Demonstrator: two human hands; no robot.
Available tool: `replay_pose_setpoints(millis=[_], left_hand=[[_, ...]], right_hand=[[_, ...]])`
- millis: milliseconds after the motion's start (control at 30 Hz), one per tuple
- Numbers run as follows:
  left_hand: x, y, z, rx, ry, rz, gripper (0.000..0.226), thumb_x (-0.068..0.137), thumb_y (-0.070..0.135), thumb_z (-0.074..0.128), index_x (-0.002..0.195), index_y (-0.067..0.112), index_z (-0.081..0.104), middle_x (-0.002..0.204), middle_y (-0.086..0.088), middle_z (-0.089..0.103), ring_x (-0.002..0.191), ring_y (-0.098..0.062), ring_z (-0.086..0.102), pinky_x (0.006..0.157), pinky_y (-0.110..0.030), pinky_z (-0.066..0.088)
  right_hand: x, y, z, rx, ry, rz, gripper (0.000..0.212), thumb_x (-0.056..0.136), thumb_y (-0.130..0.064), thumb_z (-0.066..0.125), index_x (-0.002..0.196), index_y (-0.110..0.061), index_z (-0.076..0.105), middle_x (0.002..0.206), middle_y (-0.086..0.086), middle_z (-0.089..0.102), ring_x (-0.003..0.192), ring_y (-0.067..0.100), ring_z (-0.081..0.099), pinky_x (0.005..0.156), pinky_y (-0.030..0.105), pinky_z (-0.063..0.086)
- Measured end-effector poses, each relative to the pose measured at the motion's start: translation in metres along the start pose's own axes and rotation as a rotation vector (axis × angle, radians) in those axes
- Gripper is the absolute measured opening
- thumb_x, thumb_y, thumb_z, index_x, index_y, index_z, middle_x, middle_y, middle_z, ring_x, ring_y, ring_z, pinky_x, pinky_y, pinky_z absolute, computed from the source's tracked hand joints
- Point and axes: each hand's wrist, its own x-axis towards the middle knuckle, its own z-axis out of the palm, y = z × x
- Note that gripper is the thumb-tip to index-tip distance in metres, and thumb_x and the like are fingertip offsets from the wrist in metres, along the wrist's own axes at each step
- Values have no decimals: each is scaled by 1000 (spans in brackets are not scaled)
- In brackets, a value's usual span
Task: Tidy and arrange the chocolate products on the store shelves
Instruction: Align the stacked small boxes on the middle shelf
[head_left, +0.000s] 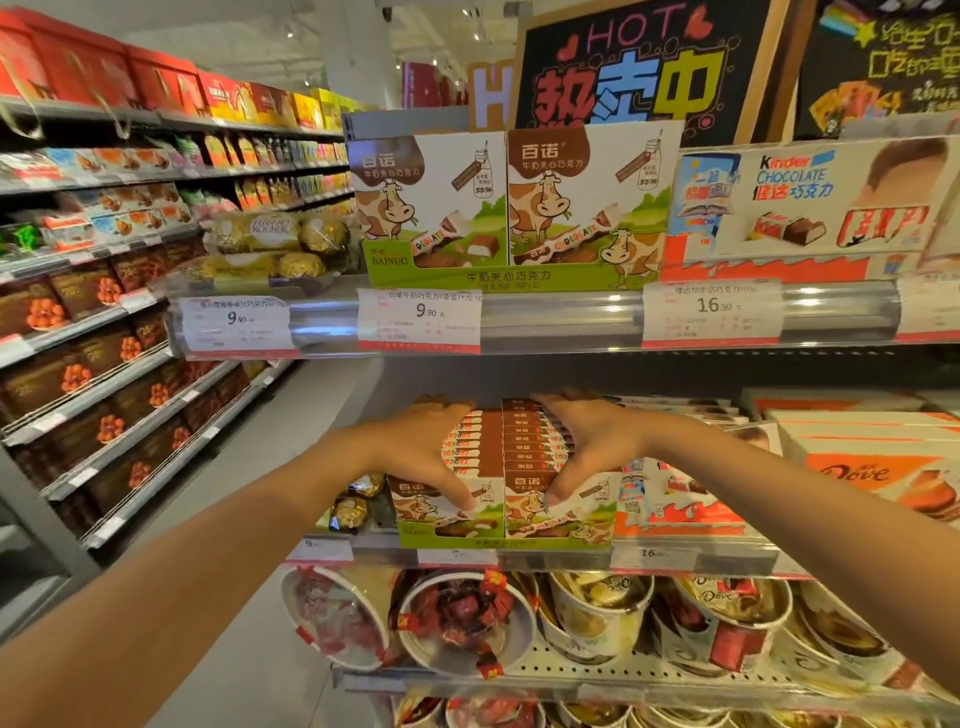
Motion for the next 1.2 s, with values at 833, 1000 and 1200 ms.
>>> replay_pose_setpoints(millis=[833, 1000, 1200], left_hand=[[19, -19, -5, -132, -10, 32, 75, 50, 49, 85, 115, 34, 49, 107, 9, 63, 95, -9, 61, 87, -30, 51], [20, -12, -7, -117, 26, 10, 65, 55, 46, 84, 109, 35, 50, 96, 18, 59, 94, -8, 60, 85, -26, 49], [17, 1, -10, -72, -22, -11, 62, 63, 35, 83, 113, 28, 47, 100, 15, 58, 95, -9, 58, 78, -16, 45]], right_hand=[[1, -8, 0, 92, 81, 74, 93, 68, -28, 81, 141, -22, 24, 136, -3, 45, 124, 14, 42, 100, 26, 34], [2, -4, -7, 80, 55, 86, 96, 67, -31, 82, 142, -26, 22, 144, -1, 37, 133, 18, 35, 109, 34, 30], [0, 3, -7, 83, 20, 74, 102, 69, -41, 78, 147, -26, 14, 150, -3, 29, 138, 19, 29, 112, 35, 25]])
